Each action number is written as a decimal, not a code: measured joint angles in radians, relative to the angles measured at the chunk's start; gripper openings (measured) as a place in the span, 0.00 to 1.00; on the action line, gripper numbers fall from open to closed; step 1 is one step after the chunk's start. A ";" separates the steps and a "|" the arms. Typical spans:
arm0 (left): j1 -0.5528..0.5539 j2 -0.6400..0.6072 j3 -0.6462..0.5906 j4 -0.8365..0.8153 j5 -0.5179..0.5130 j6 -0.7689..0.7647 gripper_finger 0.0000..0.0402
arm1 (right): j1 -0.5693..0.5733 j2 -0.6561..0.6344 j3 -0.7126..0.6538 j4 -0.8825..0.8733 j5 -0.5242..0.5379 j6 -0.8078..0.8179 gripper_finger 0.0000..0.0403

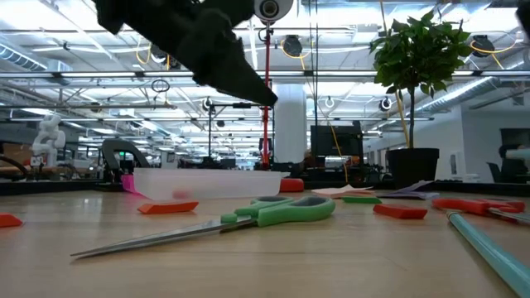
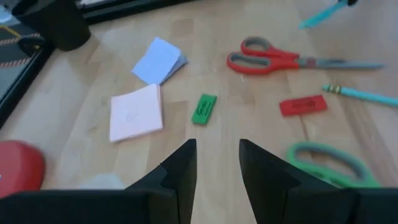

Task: Pack school essentials
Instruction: Put the light blue pen into the pink supply box

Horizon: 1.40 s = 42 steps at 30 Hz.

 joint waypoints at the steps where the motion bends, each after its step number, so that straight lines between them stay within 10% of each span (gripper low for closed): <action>1: 0.003 0.008 0.000 0.006 0.022 0.010 0.31 | 0.009 -0.001 0.001 0.002 0.024 0.000 0.06; 12: -0.011 0.036 0.001 0.149 0.125 0.123 0.31 | 0.076 0.023 0.001 0.007 0.417 -0.046 0.06; 19: 0.005 0.029 0.207 -0.147 0.166 0.173 0.42 | 0.061 0.025 -0.026 0.049 0.593 -0.153 0.06; 29: -0.006 0.027 0.411 -0.372 0.166 0.326 0.65 | 0.055 0.025 -0.124 0.244 0.592 -0.217 0.06; 42: 0.031 0.028 0.528 -0.415 0.220 0.280 0.59 | 0.032 -0.031 -0.134 0.244 0.593 -0.353 0.06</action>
